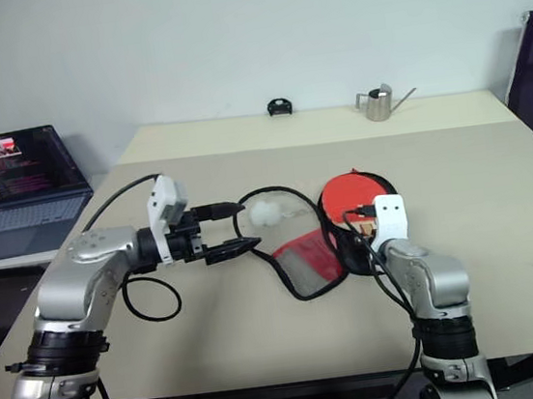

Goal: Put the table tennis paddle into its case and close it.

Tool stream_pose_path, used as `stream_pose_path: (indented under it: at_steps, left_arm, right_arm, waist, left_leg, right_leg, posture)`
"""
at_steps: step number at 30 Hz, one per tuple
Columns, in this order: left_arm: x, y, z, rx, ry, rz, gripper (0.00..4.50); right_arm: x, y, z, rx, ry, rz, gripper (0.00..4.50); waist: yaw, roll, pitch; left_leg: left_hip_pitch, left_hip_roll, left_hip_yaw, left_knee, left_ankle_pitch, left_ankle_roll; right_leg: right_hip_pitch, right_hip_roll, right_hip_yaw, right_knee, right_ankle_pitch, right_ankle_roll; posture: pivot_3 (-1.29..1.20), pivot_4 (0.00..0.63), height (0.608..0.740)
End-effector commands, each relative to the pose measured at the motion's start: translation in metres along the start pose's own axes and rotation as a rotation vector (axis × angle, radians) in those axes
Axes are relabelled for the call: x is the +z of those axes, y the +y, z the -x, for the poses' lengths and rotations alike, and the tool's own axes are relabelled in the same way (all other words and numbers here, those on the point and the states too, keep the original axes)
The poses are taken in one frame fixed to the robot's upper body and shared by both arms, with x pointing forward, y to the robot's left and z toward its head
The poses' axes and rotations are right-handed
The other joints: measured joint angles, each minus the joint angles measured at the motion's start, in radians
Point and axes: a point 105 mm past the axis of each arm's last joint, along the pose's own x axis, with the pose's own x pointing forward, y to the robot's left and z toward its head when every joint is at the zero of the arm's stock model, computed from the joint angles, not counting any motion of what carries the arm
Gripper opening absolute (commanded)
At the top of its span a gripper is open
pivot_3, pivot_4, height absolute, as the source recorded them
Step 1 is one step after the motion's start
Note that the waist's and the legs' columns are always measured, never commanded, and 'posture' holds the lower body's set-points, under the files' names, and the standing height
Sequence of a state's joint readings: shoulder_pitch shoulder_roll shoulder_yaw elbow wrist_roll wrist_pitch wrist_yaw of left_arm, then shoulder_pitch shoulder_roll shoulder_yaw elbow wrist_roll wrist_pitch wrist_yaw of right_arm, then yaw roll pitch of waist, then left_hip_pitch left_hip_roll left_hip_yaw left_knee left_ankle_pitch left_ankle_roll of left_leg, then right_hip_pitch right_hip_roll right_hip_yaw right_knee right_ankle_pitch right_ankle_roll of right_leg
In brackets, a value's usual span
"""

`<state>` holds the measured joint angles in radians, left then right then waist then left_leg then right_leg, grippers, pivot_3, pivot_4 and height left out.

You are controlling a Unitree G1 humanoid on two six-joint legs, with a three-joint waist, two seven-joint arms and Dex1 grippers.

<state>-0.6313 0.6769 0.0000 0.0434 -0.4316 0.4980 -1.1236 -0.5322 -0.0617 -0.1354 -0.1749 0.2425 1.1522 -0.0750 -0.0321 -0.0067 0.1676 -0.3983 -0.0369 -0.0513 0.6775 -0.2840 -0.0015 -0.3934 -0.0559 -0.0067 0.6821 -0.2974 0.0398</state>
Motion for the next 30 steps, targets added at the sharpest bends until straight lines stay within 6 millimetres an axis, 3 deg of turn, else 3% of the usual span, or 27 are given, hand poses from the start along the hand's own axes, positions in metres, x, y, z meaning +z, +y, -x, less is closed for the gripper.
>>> stream_pose_path:
  at_steps: [1, 10, 18, 21, 30]
  left_arm:
    - [0.011, -0.002, 0.003, 0.001, -0.030, -0.040, 4.50]
    - [0.010, -0.002, 0.003, 0.007, -0.029, -0.037, 4.50]
    - [-0.004, 0.009, 0.013, 0.104, -0.005, -0.008, 4.50]
    - [-0.012, 0.013, 0.016, 0.147, 0.005, 0.007, 4.50]
    - [-0.047, 0.034, 0.034, 0.298, 0.095, 0.046, 4.50]
  right_arm:
    - [0.010, 0.004, 0.002, 0.007, -0.055, 0.001, 1.10]
    - [0.018, 0.012, 0.007, 0.026, -0.090, 0.017, 4.13]
    - [0.043, 0.041, 0.046, 0.233, -0.189, 0.045, 4.13]
    - [0.055, 0.047, 0.061, 0.351, -0.272, 0.133, 4.13]
    - [0.059, 0.012, 0.085, 0.549, -0.292, 0.361, 4.13]
  waist:
    - [0.000, 0.000, 0.000]
    - [0.000, 0.000, 0.000]
    - [0.000, 0.000, 0.000]
    - [0.000, 0.000, 0.000]
    - [0.002, 0.000, 0.000]
  left_leg:
    - [0.000, 0.000, 0.000, 0.000, 0.000, 0.000]
    - [0.000, 0.000, 0.000, 0.000, 0.000, 0.000]
    - [0.000, 0.000, -0.001, 0.000, 0.000, 0.000]
    - [0.000, 0.000, -0.001, 0.000, 0.000, 0.001]
    - [0.001, 0.000, -0.002, 0.000, -0.001, 0.002]
  right_leg:
    - [0.000, 0.000, 0.000, 0.000, 0.000, 0.000]
    - [0.000, 0.000, 0.000, 0.000, 0.000, 0.000]
    - [0.000, 0.000, 0.000, 0.000, 0.000, 0.000]
    - [0.000, 0.000, 0.000, 0.000, 0.000, 0.000]
    - [0.002, 0.000, -0.001, -0.001, 0.000, 0.000]
  posture:
    - [0.00, 0.150, 0.740]
    - [0.00, 0.150, 0.740]
    - [0.00, 0.150, 0.740]
    - [0.00, 0.150, 0.740]
    - [0.00, 0.150, 0.740]
